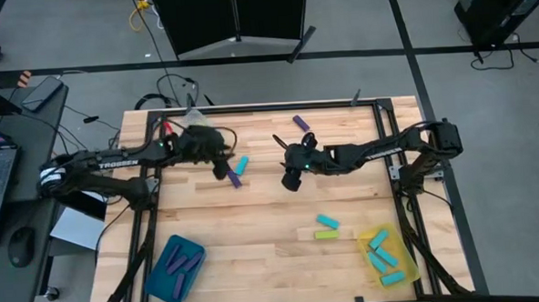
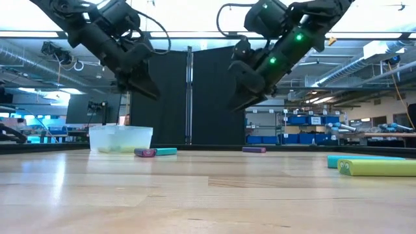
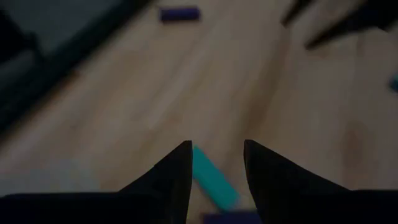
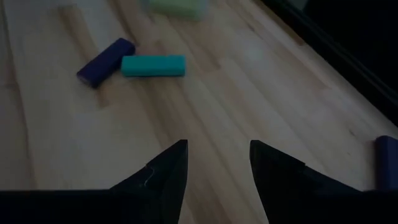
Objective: Sort blocks
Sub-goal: Put the blue block into the yellow bin
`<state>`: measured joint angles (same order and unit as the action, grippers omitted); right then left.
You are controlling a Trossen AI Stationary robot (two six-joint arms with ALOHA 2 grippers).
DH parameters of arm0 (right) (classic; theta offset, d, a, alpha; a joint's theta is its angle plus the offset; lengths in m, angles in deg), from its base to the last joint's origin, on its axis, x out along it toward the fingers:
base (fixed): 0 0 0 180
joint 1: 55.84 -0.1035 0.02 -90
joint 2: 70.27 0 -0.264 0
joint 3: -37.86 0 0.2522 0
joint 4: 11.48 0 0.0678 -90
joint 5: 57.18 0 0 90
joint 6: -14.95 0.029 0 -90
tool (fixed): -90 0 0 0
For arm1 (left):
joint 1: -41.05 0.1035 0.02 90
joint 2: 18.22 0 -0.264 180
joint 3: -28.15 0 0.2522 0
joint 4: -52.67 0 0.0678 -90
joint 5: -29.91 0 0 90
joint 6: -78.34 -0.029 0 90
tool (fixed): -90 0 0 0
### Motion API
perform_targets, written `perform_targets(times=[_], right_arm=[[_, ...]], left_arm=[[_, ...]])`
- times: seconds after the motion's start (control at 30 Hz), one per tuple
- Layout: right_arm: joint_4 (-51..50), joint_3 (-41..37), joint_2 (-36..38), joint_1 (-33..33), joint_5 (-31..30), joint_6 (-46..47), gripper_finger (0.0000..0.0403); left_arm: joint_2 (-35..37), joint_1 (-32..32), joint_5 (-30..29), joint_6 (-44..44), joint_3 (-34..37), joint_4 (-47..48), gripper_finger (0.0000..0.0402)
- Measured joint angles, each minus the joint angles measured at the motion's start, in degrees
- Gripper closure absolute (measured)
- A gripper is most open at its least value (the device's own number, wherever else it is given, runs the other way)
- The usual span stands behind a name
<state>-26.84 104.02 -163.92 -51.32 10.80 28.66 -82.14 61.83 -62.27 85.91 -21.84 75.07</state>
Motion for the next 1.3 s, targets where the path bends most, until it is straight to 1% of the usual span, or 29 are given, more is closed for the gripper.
perform_targets(times=[0.1,0.23,0.37,0.47,0.6,0.8,1.0,1.1,1.3], right_arm=[[-0.2,0.0,0.0,-0.4,0.0,0.2,0.0219],[-0.9,0.0,0.0,-0.7,0.0,1.0,0.0219],[-1.5,0.0,0.0,-0.7,-0.1,1.1,0.0219],[-1.6,0.0,0.0,-0.7,-0.2,1.1,0.0219],[-1.8,0.0,0.0,-0.7,-0.2,0.9,0.0219],[-2.4,0.0,0.0,-0.7,-0.3,0.8,0.0219],[-2.3,0.0,0.0,-0.7,-0.3,0.7,0.0219],[-2.3,0.0,0.0,-0.7,-0.3,0.7,0.0219],[-2.3,0.0,0.0,-0.7,-0.3,0.7,0.0219]], left_arm=[[-1.5,-3.6,0.3,2.6,0.0,1.5,0.0249],[-5.4,-7.1,0.3,6.9,0.0,1.5,0.0249],[-10.4,-9.0,-2.5,9.0,0.0,0.2,0.0249],[-13.8,-9.0,-3.2,12.6,0.0,-2.6,0.0248],[-17.0,-8.5,-6.3,15.2,0.0,-7.3,0.0238],[-20.3,-8.0,-10.5,15.9,0.0,-8.3,0.0196],[-23.6,-7.9,-11.7,16.9,0.0,-9.6,0.0159],[-24.9,-7.6,-12.4,16.9,0.0,-10.0,0.0152],[-27.3,-7.5,-11.7,17.0,0.0,-12.2,0.0154]])
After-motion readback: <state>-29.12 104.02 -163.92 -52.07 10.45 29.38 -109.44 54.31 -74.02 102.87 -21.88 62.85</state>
